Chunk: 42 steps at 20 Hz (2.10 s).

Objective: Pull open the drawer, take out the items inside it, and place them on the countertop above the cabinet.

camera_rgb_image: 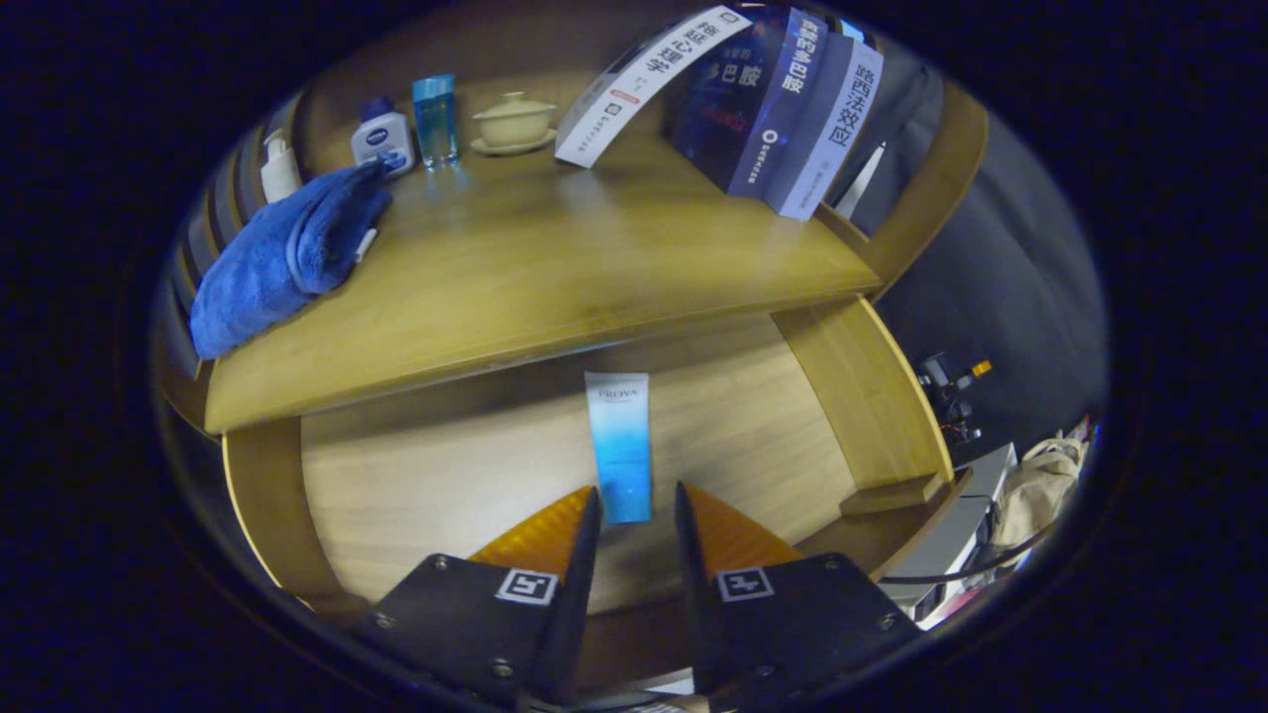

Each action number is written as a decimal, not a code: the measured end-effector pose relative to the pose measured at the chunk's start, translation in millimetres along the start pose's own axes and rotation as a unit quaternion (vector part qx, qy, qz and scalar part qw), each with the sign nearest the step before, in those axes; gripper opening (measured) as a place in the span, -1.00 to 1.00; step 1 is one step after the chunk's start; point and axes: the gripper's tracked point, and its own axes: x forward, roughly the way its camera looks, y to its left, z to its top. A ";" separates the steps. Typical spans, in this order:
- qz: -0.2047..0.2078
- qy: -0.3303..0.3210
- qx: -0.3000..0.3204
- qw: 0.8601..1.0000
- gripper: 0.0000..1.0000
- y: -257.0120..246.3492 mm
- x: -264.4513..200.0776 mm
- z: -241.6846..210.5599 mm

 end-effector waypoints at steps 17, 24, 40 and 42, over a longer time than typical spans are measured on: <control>0.044 0.074 0.043 0.995 0.19 4.3 71.3 -17.2; 0.021 0.054 0.048 0.997 -0.31 -7.9 60.2 -20.9; -0.063 -0.079 0.048 0.994 -0.32 -48.0 -65.0 18.9; -0.072 -0.102 0.053 0.991 -0.32 -52.8 -80.9 25.1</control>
